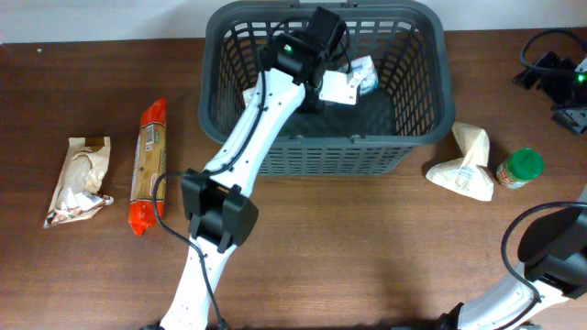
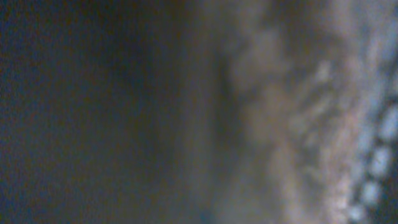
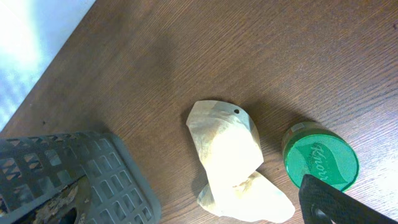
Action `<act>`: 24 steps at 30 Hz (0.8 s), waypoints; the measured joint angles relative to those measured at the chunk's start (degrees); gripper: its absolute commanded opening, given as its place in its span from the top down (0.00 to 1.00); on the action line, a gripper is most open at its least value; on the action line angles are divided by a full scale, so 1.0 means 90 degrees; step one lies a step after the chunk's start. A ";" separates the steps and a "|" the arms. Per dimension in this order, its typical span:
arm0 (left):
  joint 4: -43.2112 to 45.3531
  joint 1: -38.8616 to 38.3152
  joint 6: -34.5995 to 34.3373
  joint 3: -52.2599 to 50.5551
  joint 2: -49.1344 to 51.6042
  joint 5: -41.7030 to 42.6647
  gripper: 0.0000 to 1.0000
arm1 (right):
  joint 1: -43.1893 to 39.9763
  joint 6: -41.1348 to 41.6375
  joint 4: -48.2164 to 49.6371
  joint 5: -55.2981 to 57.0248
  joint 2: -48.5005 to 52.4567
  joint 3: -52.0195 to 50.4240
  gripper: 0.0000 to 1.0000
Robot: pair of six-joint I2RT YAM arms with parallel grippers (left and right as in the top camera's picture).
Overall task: Pack container
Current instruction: 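Lift the carton pack and lower it into the basket, then release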
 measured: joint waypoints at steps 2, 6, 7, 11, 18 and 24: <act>0.0308 0.0007 0.0073 -0.0119 0.0073 -0.0017 0.58 | 0.0000 0.0002 0.0000 0.0000 0.0000 0.0000 0.01; 0.0374 0.0007 0.0119 -0.0126 0.0083 -0.0007 0.01 | 0.0000 0.0000 0.0000 0.0000 0.0000 0.0000 0.01; 0.0369 0.0007 0.0073 -0.0126 0.0083 0.0012 0.01 | 0.0000 0.0002 0.0000 0.0000 0.0000 0.0000 0.01; 0.0299 0.0017 -0.1508 -0.0129 -0.0039 0.0090 0.01 | 0.0000 0.0000 -0.0002 0.0000 0.0000 0.0000 0.01; -0.0483 0.0500 -0.3427 0.0403 -0.2324 0.0185 0.01 | 0.0000 0.0000 0.0000 -0.0002 0.0000 0.0000 0.01; -0.1763 0.2555 -0.5360 0.0760 -0.4039 0.0226 0.01 | 0.0000 0.0005 0.0000 0.0000 0.0000 0.0000 0.01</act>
